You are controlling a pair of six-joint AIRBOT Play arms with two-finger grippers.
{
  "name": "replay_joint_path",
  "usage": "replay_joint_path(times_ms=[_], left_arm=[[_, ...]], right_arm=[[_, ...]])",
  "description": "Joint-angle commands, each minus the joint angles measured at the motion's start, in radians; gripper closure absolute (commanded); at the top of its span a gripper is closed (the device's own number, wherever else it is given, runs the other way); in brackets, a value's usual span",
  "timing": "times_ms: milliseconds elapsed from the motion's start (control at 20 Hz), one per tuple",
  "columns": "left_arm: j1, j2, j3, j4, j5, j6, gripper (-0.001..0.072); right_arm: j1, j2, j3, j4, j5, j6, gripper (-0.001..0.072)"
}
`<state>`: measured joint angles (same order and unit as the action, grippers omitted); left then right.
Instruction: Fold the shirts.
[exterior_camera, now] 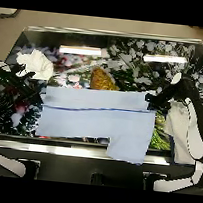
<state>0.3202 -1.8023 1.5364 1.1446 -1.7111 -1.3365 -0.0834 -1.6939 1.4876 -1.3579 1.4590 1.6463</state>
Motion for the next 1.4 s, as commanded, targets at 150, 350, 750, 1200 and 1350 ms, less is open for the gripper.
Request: replay_joint_path(times_ms=[150,350,750,1200,1350], left_arm=[[-0.007,-0.026,-0.005,0.024,0.006,-0.011,0.0671],[0.003,-0.017,-0.002,0.025,-0.016,-0.063,0.0345],[0.093,0.360,-0.460,0.161,0.136,-0.048,0.0345],[0.153,0.514,-0.890,0.030,0.367,0.058,0.0345],[0.153,0.513,-0.893,0.007,0.412,0.054,0.0381]], right_arm=[[0.000,-0.010,-0.037,0.027,-0.039,0.030,0.0669],[-0.021,0.020,-0.038,0.034,-0.021,0.031,0.0350],[-0.180,0.263,-0.218,0.014,0.110,-0.010,0.0330],[-0.179,0.375,-0.419,0.037,0.037,-0.054,0.0332],[-0.179,0.375,-0.420,0.036,0.061,-0.060,0.0332]])
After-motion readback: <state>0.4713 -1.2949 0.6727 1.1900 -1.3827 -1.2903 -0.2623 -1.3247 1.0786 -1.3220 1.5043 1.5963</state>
